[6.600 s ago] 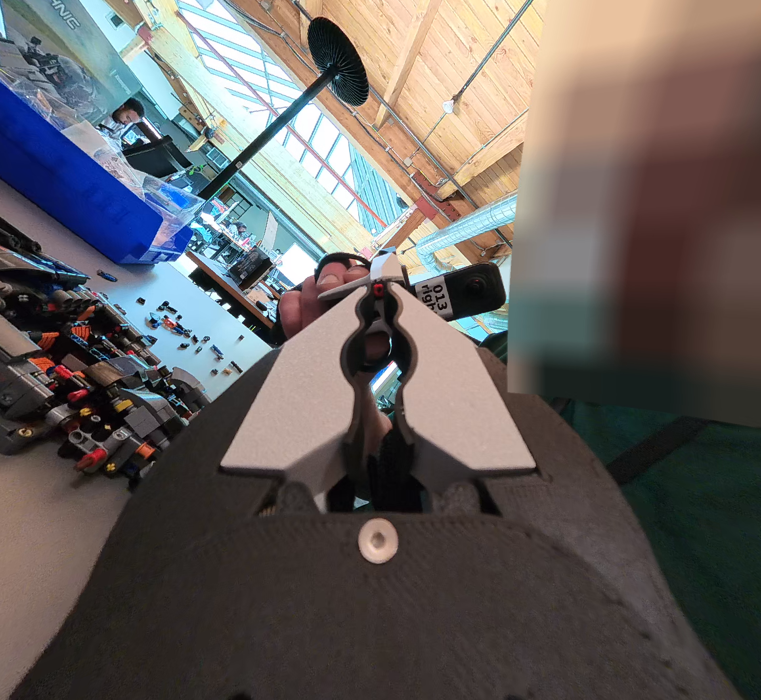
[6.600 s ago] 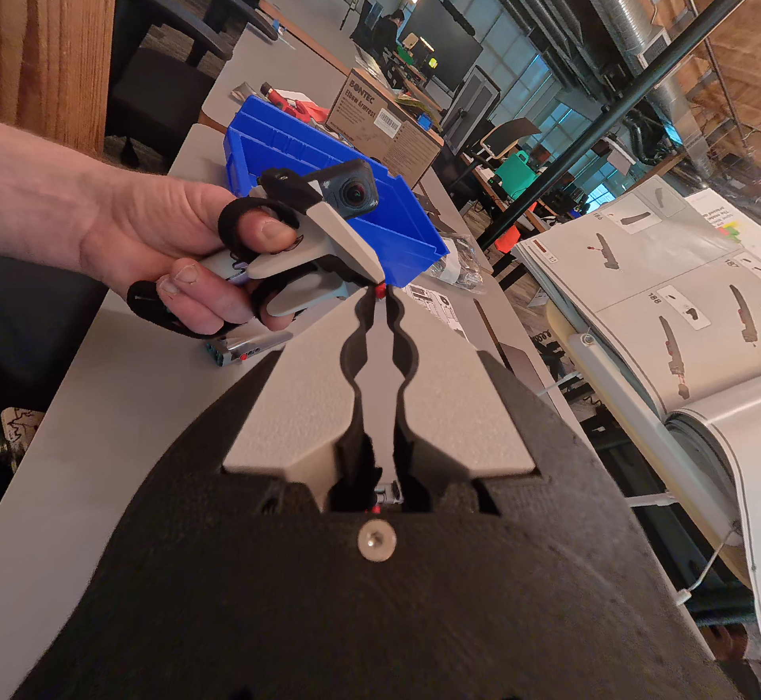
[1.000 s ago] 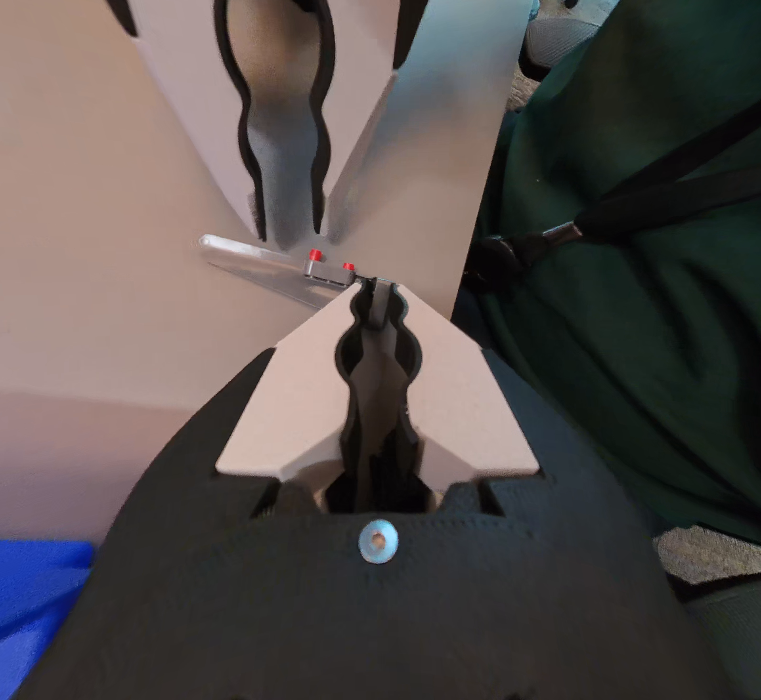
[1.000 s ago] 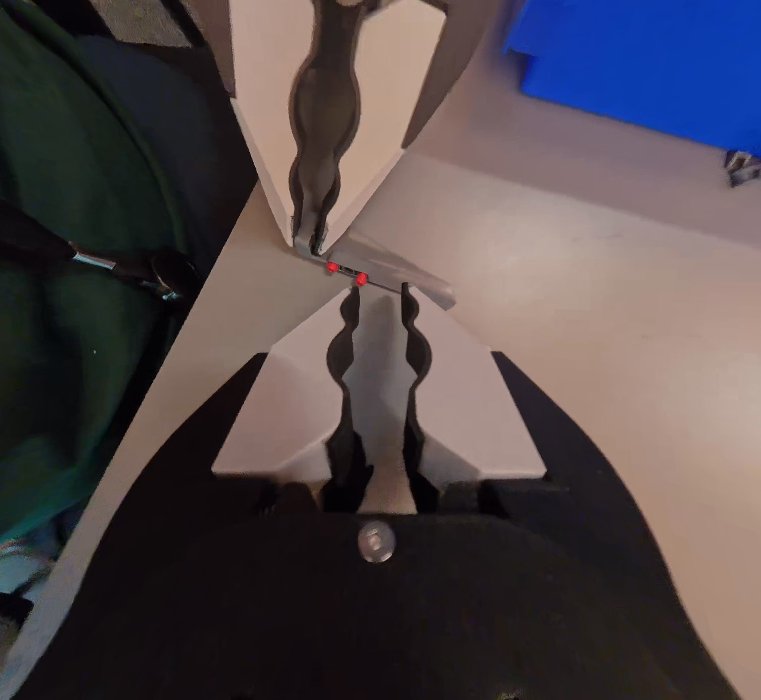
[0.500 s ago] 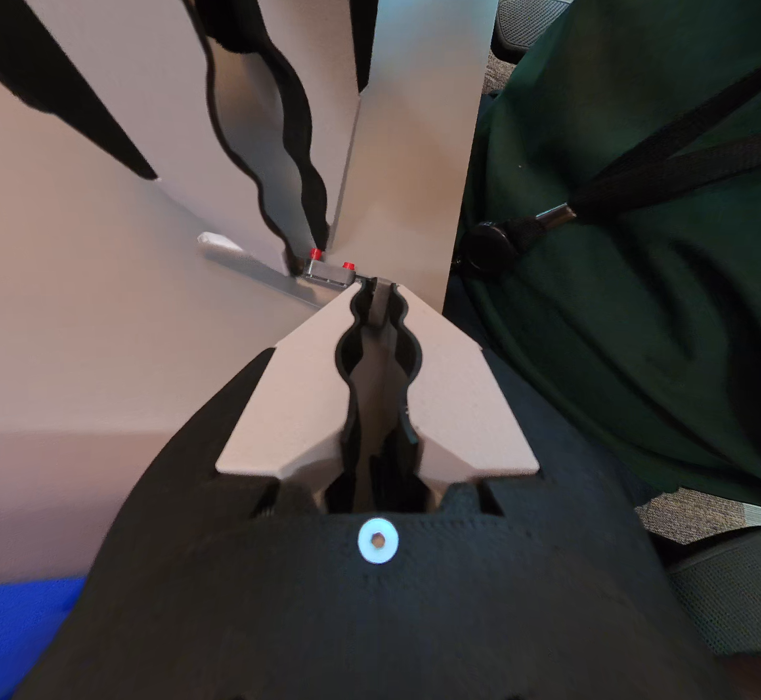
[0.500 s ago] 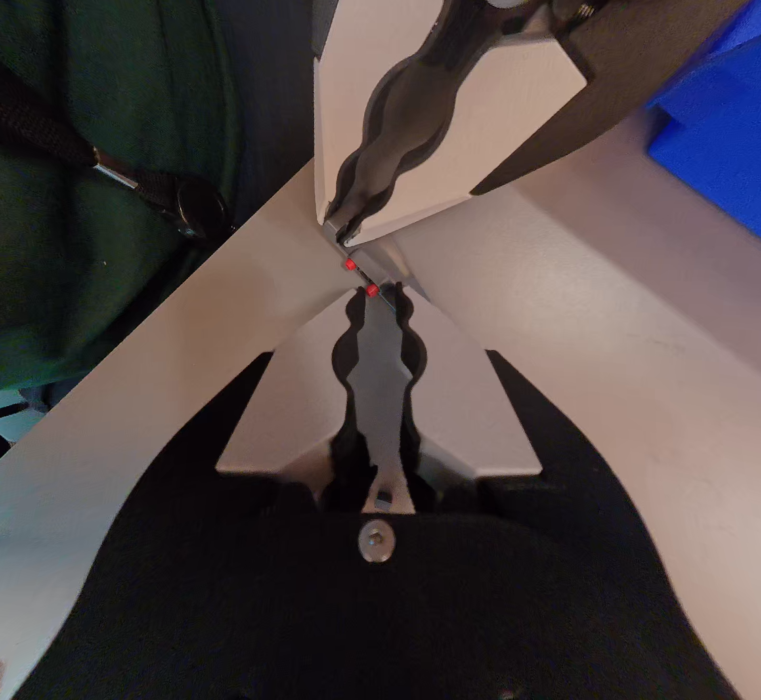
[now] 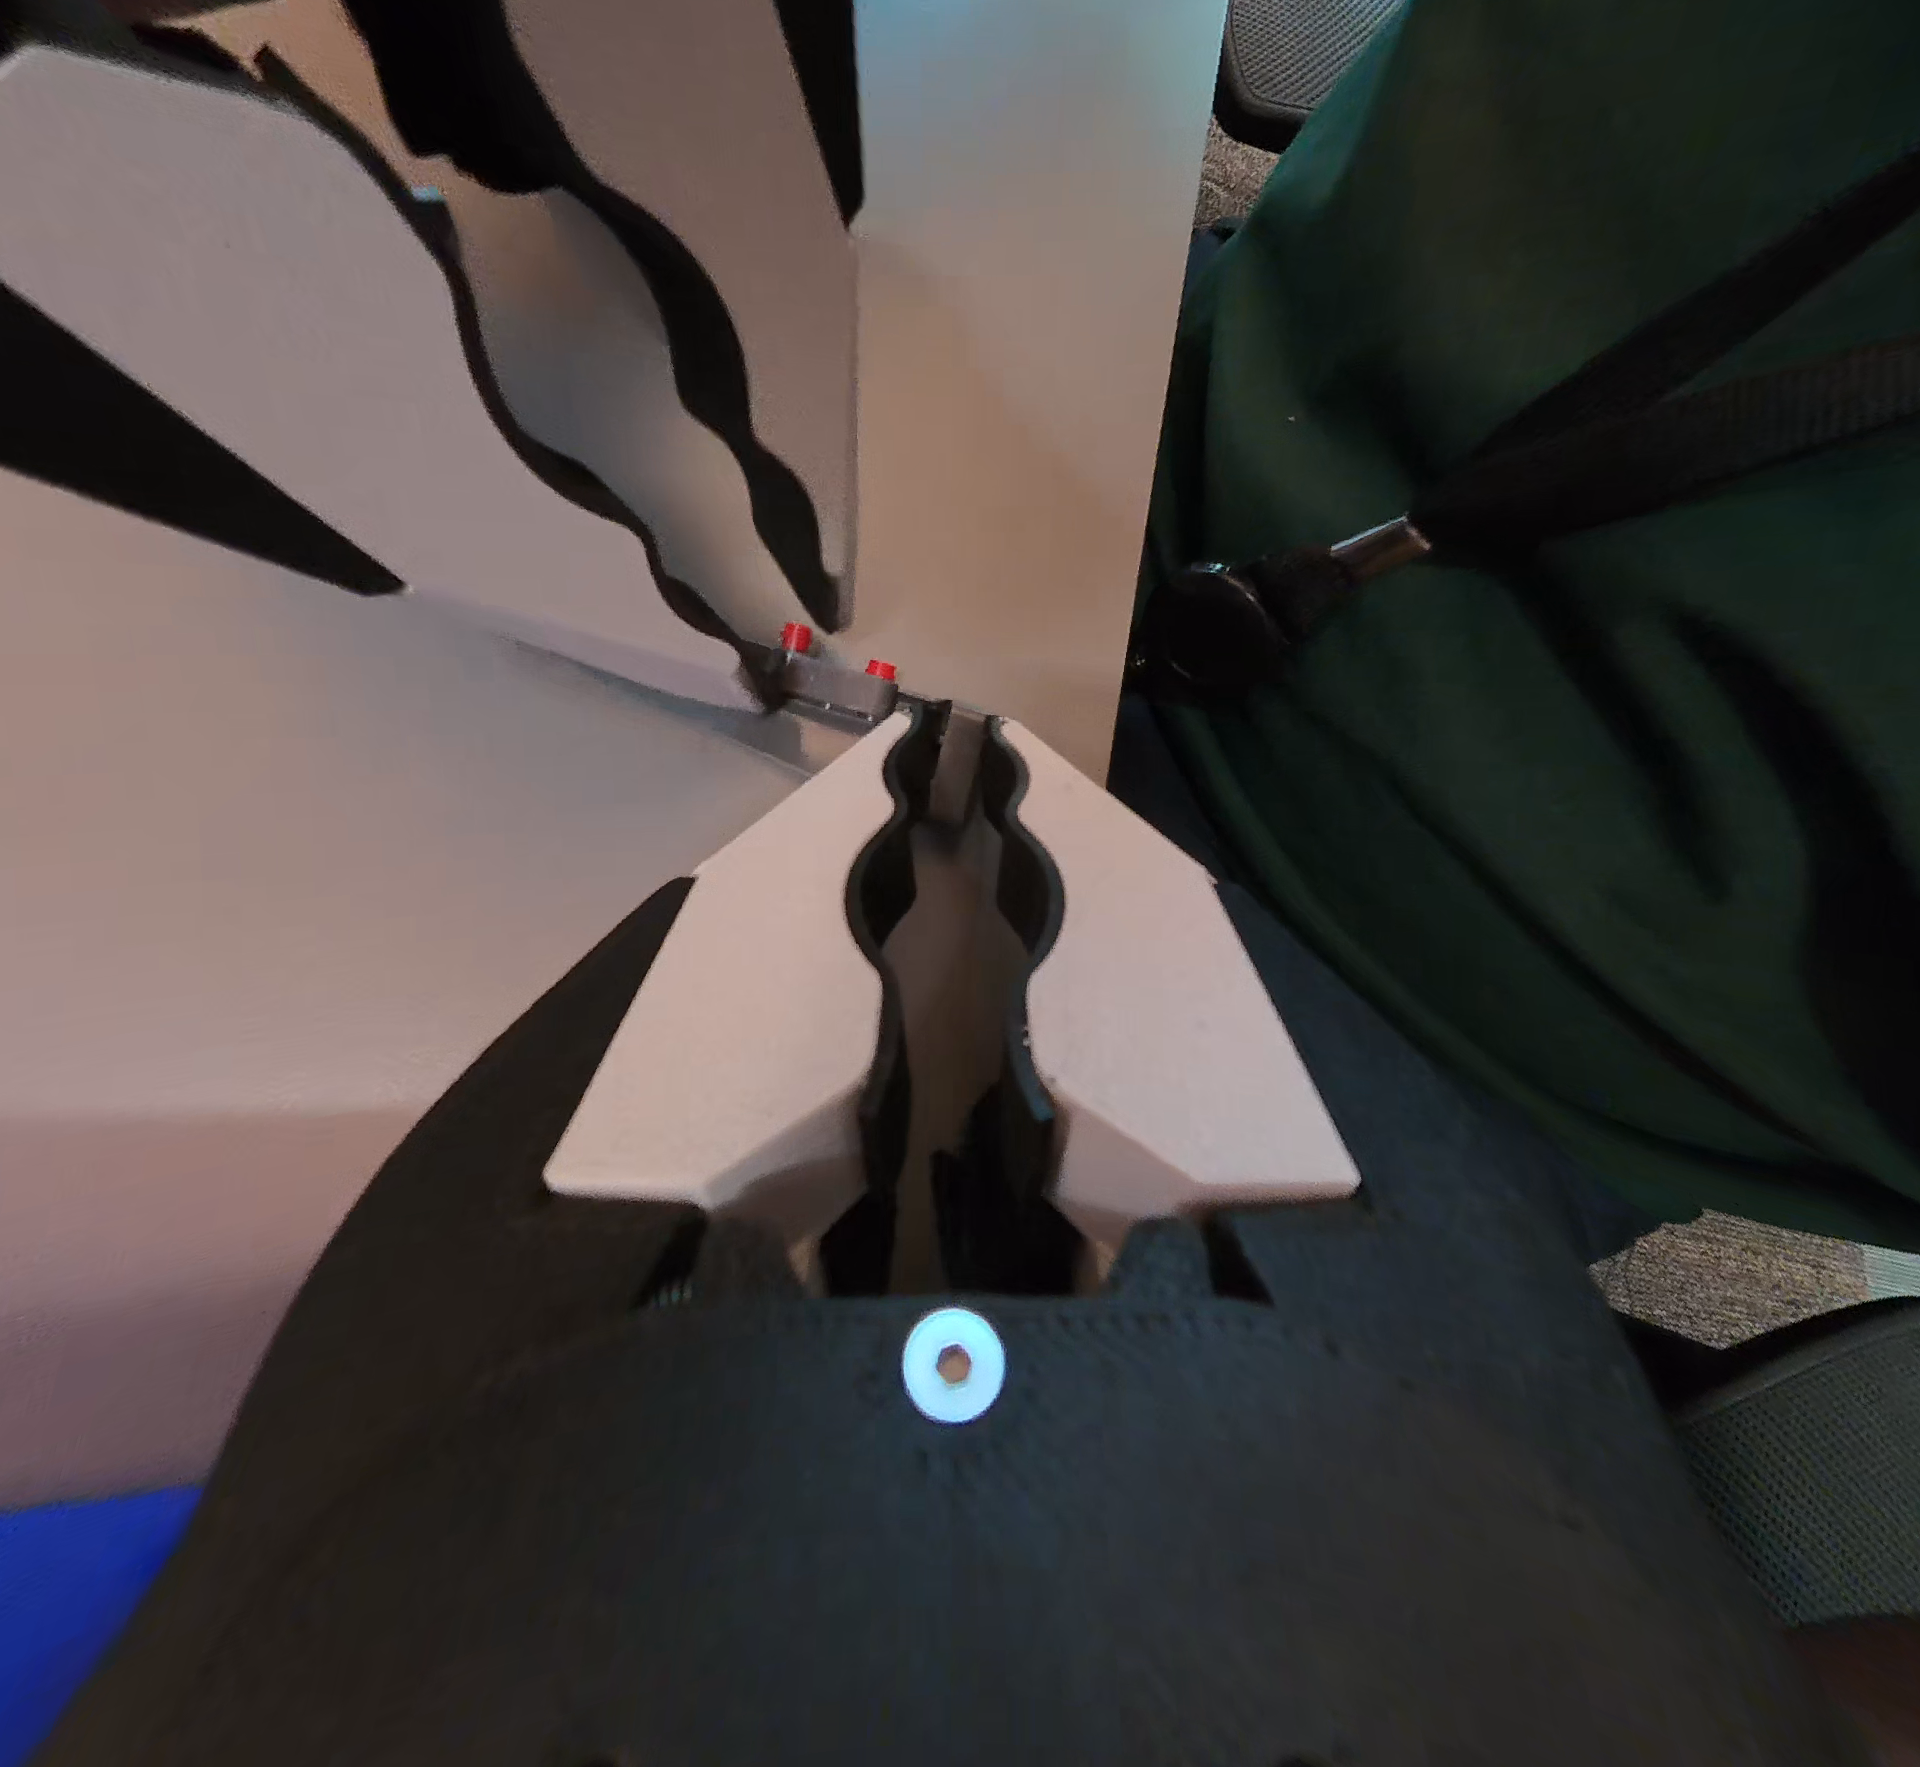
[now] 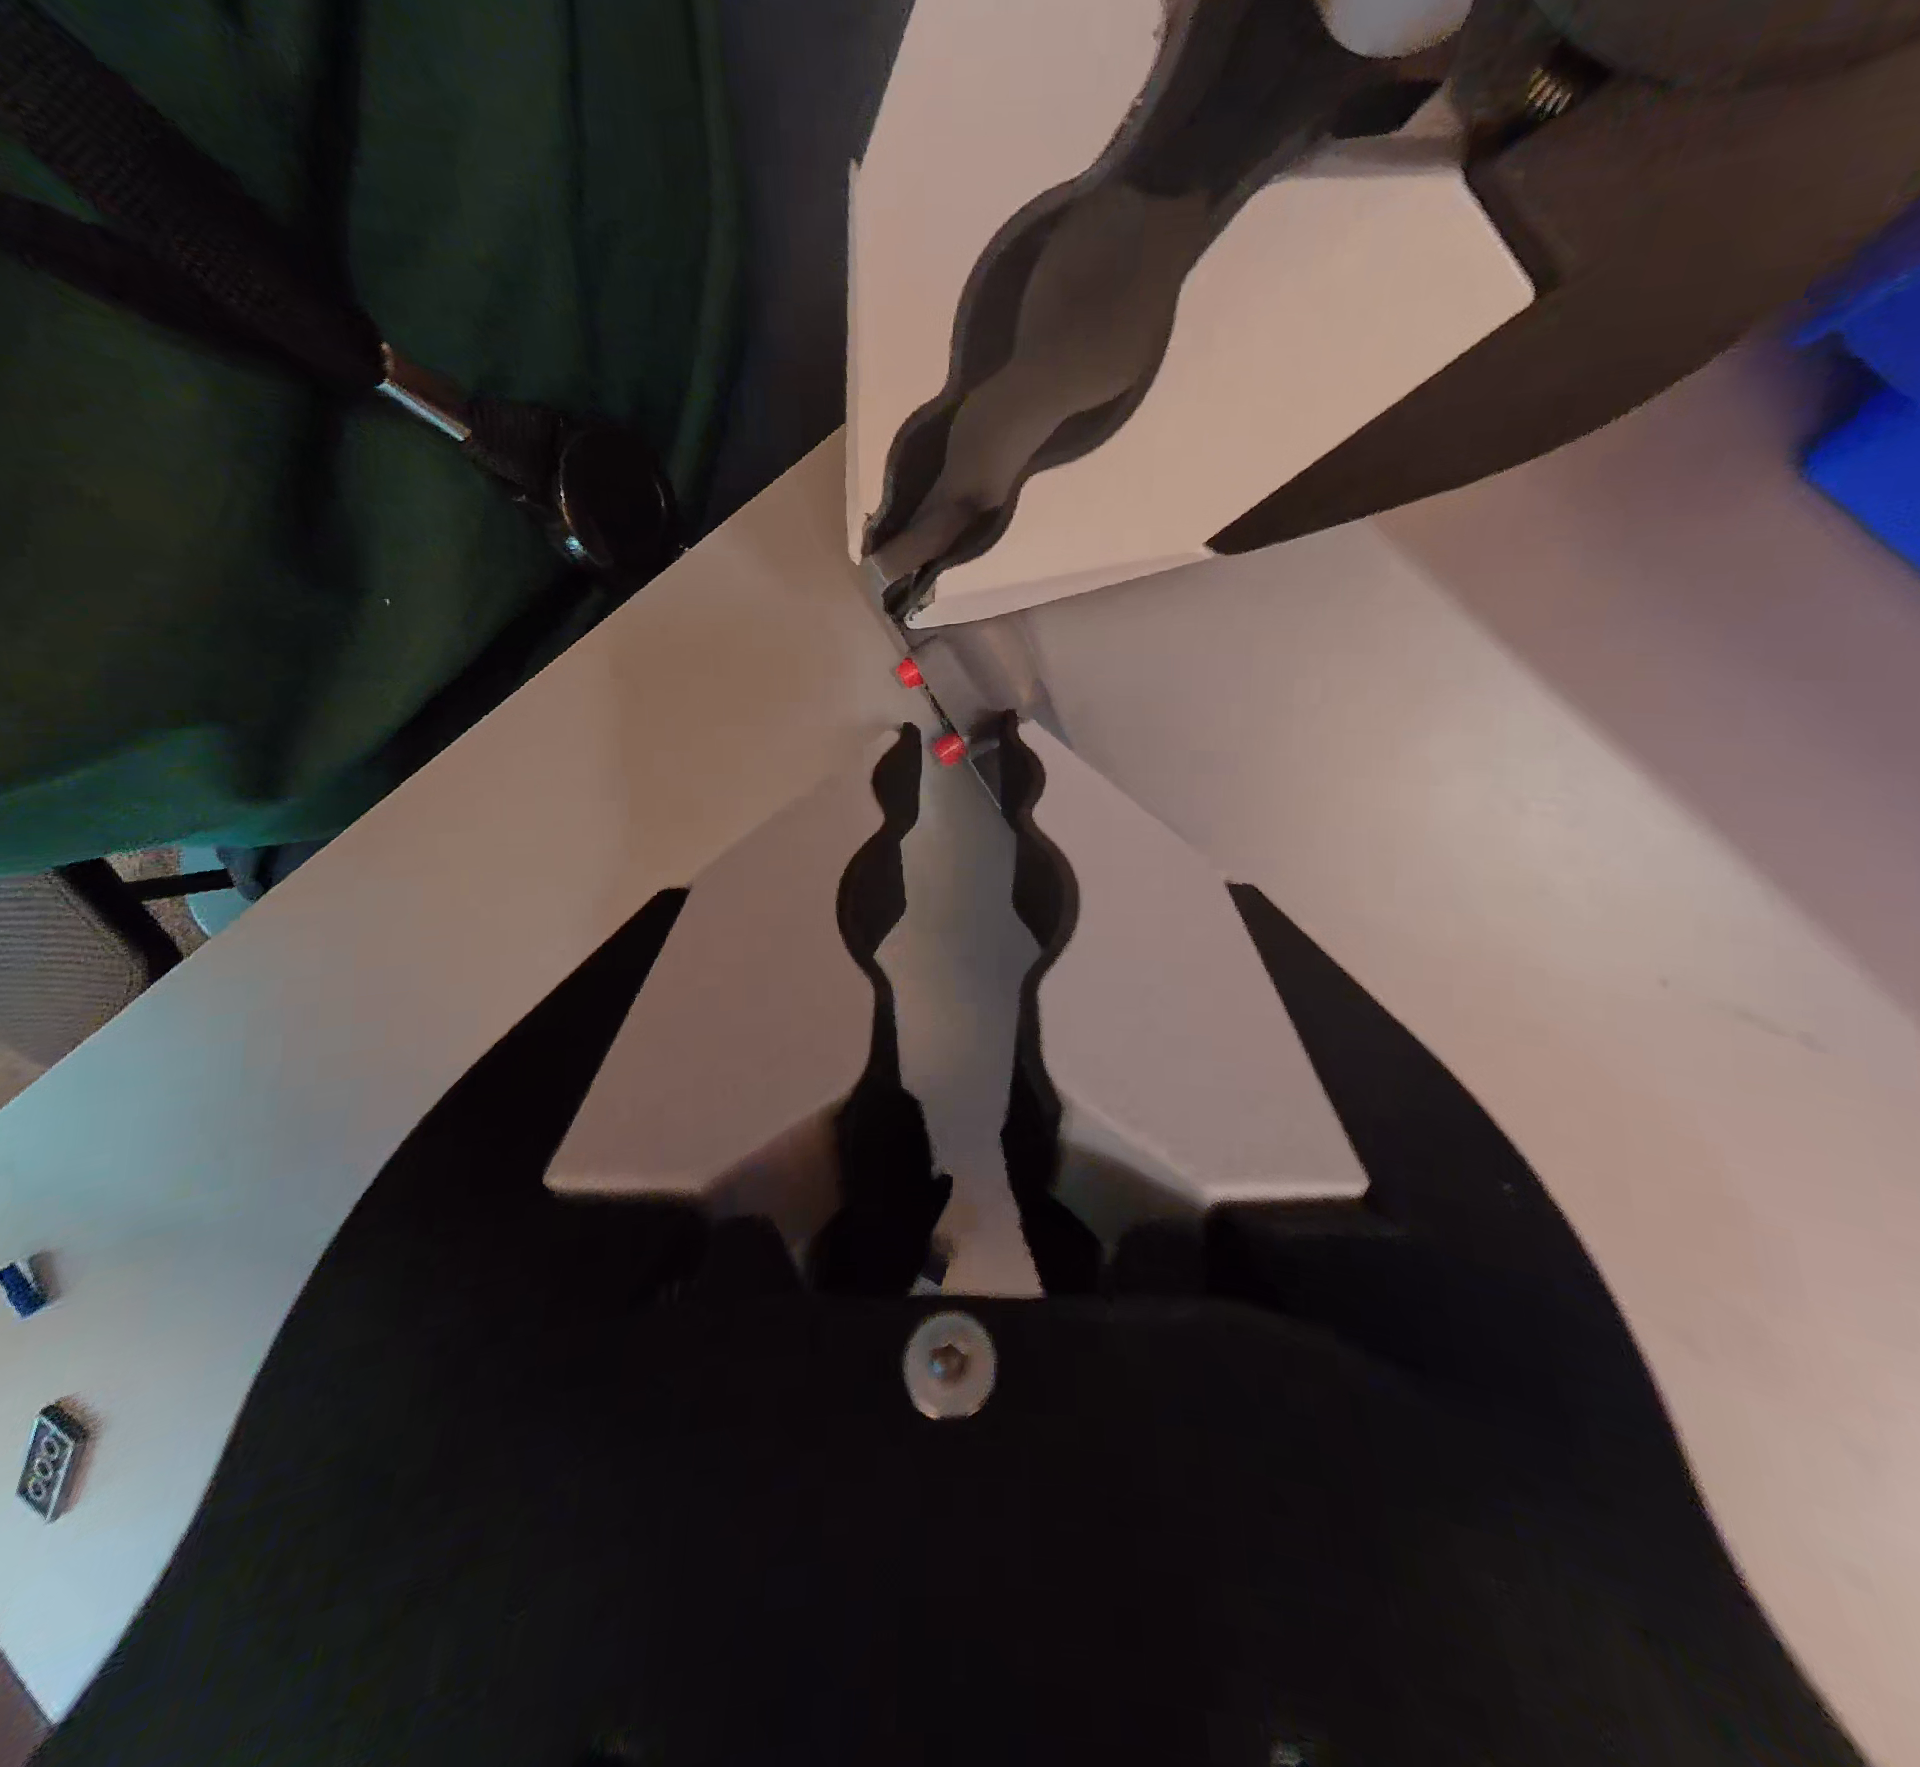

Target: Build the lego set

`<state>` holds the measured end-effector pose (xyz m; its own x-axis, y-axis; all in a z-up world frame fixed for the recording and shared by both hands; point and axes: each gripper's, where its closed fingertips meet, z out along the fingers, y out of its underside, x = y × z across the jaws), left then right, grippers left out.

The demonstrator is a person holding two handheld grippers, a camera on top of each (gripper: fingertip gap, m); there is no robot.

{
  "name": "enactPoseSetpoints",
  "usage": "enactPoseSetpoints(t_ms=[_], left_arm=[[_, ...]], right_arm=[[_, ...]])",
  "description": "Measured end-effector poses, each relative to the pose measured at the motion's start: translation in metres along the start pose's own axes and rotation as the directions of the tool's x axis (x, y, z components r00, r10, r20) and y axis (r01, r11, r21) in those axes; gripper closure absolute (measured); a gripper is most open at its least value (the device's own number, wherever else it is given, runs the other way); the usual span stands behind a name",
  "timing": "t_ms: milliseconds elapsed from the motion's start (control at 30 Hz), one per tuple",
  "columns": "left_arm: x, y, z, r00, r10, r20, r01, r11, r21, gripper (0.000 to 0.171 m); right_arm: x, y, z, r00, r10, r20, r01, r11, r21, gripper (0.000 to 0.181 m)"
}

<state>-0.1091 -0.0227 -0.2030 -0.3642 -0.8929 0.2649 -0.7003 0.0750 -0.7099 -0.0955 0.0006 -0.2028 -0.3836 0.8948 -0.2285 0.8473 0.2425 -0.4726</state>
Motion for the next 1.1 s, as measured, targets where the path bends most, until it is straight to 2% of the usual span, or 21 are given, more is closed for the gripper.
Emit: enactPoseSetpoints(t_ms=[100,367,500,533,633,700,867,967,1100], left_arm=[[0.0,0.0,0.0,1.0,0.003,-0.005,-0.003,1.0,0.0,0.164],[0.001,0.0,0.001,1.0,0.014,-0.018,-0.014,1.0,-0.006,0.164],[-0.001,-0.001,0.001,1.0,0.014,-0.009,-0.014,1.0,-0.005,0.163],[-0.001,-0.002,0.001,1.0,0.016,-0.006,-0.016,1.0,-0.004,0.164],[-0.004,-0.004,0.002,1.0,0.014,0.017,-0.014,1.0,0.002,0.163],[-0.004,-0.006,0.004,0.999,0.024,0.026,-0.024,1.0,0.002,0.163],[-0.006,-0.011,0.009,0.998,0.037,0.057,-0.037,0.999,-0.004,0.164],[-0.009,-0.017,0.012,0.996,0.034,0.085,-0.035,0.999,0.008,0.164],[-0.015,-0.036,0.013,0.989,0.033,0.141,-0.043,0.997,0.07,0.165]], right_arm=[[-0.001,0.001,-0.001,0.999,-0.012,0.036,0.012,1.0,0.007,0.169],[0.001,0.0,0.001,0.998,-0.049,0.036,0.048,0.999,0.022,0.175],[0.0,0.002,-0.002,0.997,0.055,0.045,-0.056,0.998,0.019,0.171],[-0.001,0.004,-0.007,0.995,0.085,0.048,-0.086,0.996,0.017,0.161],[-0.005,0.017,-0.027,0.991,0.129,-0.024,-0.13,0.991,-0.012,0.16],[-0.012,0.015,-0.042,0.985,0.155,-0.072,-0.153,0.987,0.039,0.16],[-0.032,0.019,-0.064,0.945,0.2,-0.259,-0.189,0.98,0.065,0.163],[-0.045,0.015,-0.072,0.913,0.237,-0.332,-0.197,0.969,0.152,0.158],[-0.052,0.016,-0.084,0.827,0.371,-0.422,-0.262,0.919,0.295,0.148]])
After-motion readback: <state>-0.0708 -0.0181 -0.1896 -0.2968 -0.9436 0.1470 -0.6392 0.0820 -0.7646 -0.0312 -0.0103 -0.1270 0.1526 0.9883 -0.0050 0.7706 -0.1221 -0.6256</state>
